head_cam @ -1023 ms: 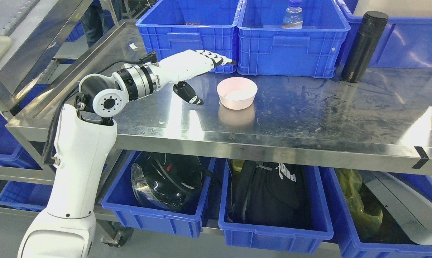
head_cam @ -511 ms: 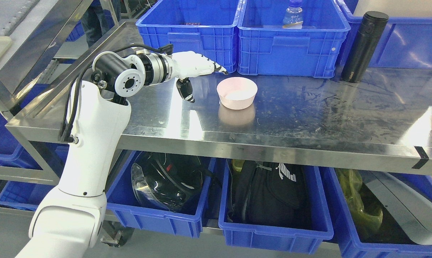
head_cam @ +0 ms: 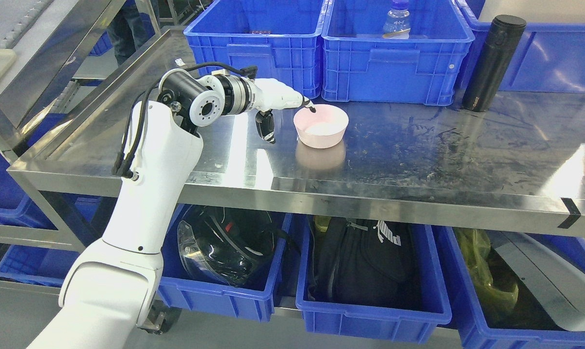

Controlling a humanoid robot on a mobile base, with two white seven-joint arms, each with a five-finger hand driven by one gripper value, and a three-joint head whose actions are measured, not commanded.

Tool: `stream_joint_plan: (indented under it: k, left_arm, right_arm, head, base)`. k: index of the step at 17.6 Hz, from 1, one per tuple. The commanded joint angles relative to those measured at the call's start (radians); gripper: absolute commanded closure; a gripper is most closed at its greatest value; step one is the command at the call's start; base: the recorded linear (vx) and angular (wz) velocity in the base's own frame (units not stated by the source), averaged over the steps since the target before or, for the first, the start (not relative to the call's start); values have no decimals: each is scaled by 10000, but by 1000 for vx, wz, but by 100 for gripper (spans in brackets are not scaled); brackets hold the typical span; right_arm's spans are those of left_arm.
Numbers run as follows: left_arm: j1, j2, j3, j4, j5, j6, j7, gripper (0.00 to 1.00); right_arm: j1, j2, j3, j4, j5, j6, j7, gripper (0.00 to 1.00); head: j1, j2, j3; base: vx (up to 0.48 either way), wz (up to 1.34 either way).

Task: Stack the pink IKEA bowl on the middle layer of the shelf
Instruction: 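Hook the left hand fingers over the pink bowl's rim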

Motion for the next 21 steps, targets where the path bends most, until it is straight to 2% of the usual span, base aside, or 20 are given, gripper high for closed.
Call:
stream_joint_plan:
  k: [1, 7, 15, 21]
  left_arm:
    - [-60, -950, -540, 1419, -163, -38, 50, 17]
    - [-213, -1042, -617, 2201, -561, -53, 510, 19]
    - [-459, -1051, -648, 3243, -960, -99, 1843, 19]
    - [-443, -1051, -664, 3919, -991, -573, 2013, 19]
  right_arm:
    - [46, -175, 0, -175, 0, -1, -7, 0]
    - [46, -175, 0, -175, 0, -1, -7, 0]
    - [31, -175, 0, -175, 0, -1, -7, 0]
    - [30, -175, 0, -175, 0, -1, -7, 0]
  head:
    - [0, 0, 0]
    - [0, 0, 0]
    - [0, 0, 0]
    - [0, 0, 0]
  base:
    - [0, 0]
    - [0, 0]
    - [0, 2]
    - [0, 1]
